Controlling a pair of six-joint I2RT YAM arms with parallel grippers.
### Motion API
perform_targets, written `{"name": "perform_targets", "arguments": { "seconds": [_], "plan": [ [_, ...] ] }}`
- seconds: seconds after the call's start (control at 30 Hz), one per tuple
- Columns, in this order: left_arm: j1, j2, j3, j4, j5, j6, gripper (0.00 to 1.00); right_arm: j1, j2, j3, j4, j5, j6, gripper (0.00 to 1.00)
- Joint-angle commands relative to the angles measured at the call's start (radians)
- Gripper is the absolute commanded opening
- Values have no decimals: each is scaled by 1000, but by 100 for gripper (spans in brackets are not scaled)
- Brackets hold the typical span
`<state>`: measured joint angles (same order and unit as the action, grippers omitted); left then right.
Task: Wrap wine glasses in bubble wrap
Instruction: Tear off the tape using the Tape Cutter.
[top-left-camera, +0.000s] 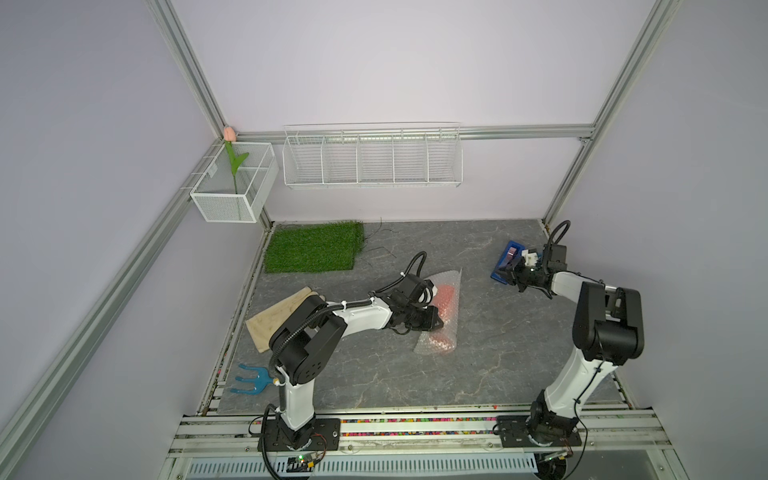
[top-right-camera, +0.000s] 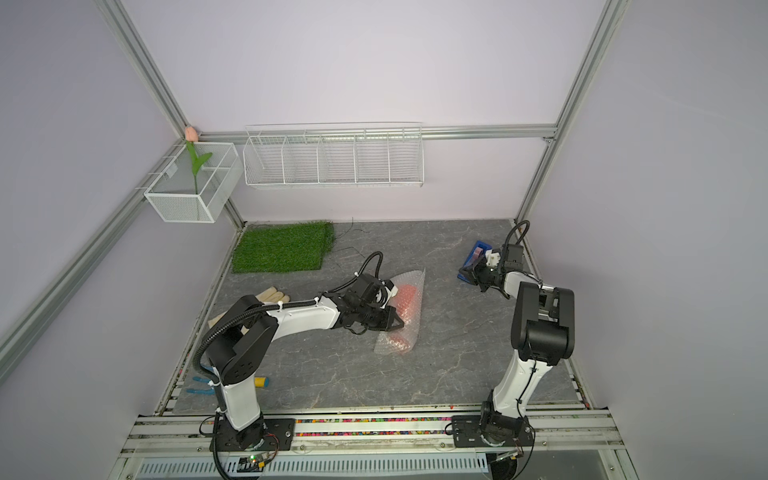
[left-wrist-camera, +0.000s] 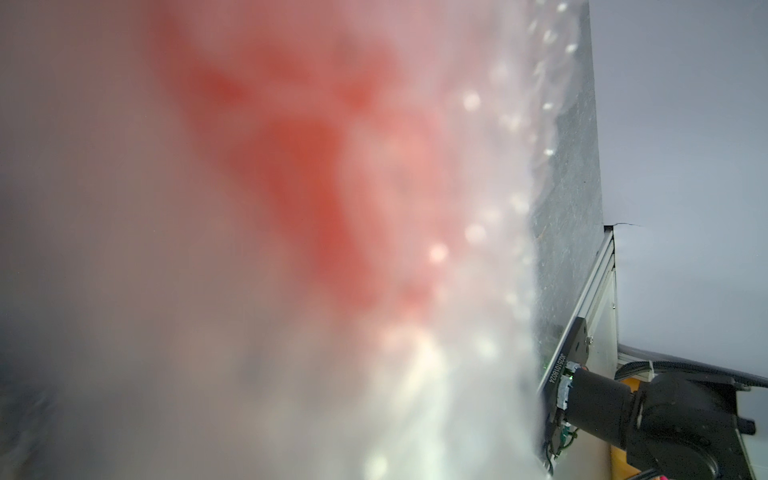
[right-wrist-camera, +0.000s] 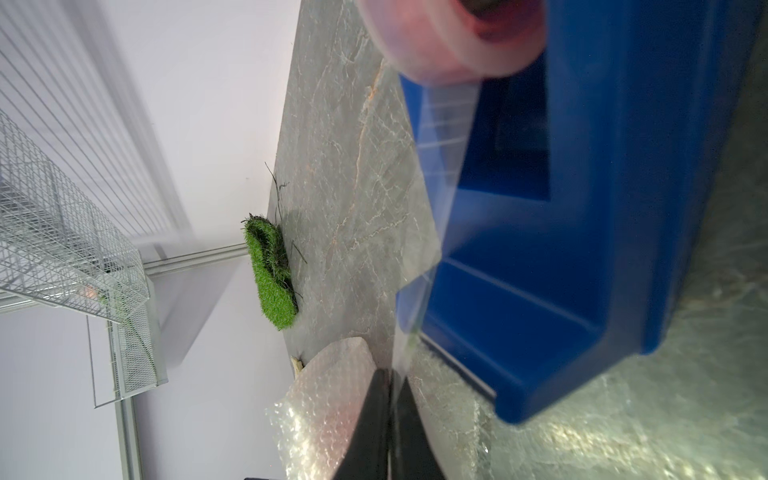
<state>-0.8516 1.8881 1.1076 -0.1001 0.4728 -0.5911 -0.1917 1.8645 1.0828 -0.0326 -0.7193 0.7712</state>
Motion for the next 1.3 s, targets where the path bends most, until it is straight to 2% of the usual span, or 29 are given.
{"name": "perform_targets", "arguments": {
  "seconds": [0.0, 0.83, 1.07, 1.27],
  "plan": [
    [-2, 66, -45, -78, -45, 0, 13, 19, -24, -33, -35, -29, -35, 7],
    [-3, 60, -48, -79, -40, 4, 13, -8, 62, -69, -107, 121, -149, 7],
    [-2, 58, -46, -82, -40, 7, 13, 13, -12, -69, -68, 32, -181, 7],
    [-2, 51, -47, -89, -46, 14, 13, 126, -165, -57, -91, -94, -239, 7]
  ]
}}
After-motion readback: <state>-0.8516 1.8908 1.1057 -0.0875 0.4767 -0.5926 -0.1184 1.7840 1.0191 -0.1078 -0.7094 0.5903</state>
